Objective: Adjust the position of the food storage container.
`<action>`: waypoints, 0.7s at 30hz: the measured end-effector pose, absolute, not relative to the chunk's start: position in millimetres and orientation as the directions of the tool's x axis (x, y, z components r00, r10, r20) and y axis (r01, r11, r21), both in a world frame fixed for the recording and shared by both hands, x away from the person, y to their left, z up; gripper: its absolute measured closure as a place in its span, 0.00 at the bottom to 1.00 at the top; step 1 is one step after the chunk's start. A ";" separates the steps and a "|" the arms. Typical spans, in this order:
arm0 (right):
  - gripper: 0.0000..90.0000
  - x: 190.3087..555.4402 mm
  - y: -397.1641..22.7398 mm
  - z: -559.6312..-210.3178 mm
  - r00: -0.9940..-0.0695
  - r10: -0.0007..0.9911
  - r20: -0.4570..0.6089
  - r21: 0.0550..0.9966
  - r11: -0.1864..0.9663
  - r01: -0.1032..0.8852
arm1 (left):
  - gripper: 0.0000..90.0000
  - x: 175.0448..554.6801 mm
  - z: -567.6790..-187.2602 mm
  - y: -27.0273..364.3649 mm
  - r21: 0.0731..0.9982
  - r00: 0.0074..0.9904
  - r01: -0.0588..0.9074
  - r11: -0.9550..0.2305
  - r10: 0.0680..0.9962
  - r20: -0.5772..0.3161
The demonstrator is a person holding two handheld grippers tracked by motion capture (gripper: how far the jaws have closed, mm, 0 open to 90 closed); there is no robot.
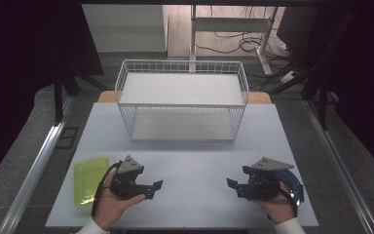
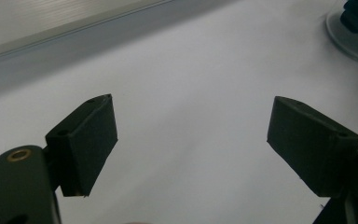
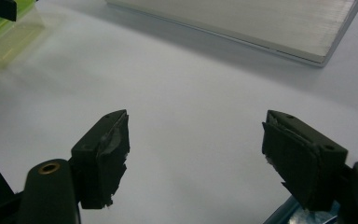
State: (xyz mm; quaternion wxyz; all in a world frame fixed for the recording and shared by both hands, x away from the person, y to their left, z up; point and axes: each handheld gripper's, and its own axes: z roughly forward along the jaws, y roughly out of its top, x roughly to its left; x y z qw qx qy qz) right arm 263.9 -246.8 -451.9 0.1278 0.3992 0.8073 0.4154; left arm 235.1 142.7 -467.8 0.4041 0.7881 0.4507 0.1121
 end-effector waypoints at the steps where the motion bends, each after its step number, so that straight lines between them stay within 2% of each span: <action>1: 0.26 264.9 -247.2 -452.2 -0.650 0.750 0.122 0.772 0.340 0.537 | 0.18 235.8 -468.3 142.4 0.739 0.570 0.617 -0.271 0.802 -0.181; 11: 0.30 266.4 -247.9 -448.6 -0.669 0.737 0.102 0.764 0.372 0.527 | 0.18 228.6 -470.5 150.2 0.737 0.543 0.623 -0.262 0.823 -0.166; 21: 0.36 269.5 -266.4 -427.7 -0.638 0.762 0.110 0.772 0.339 0.538 | 0.21 223.9 -467.3 152.9 0.751 0.529 0.611 -0.248 0.834 -0.155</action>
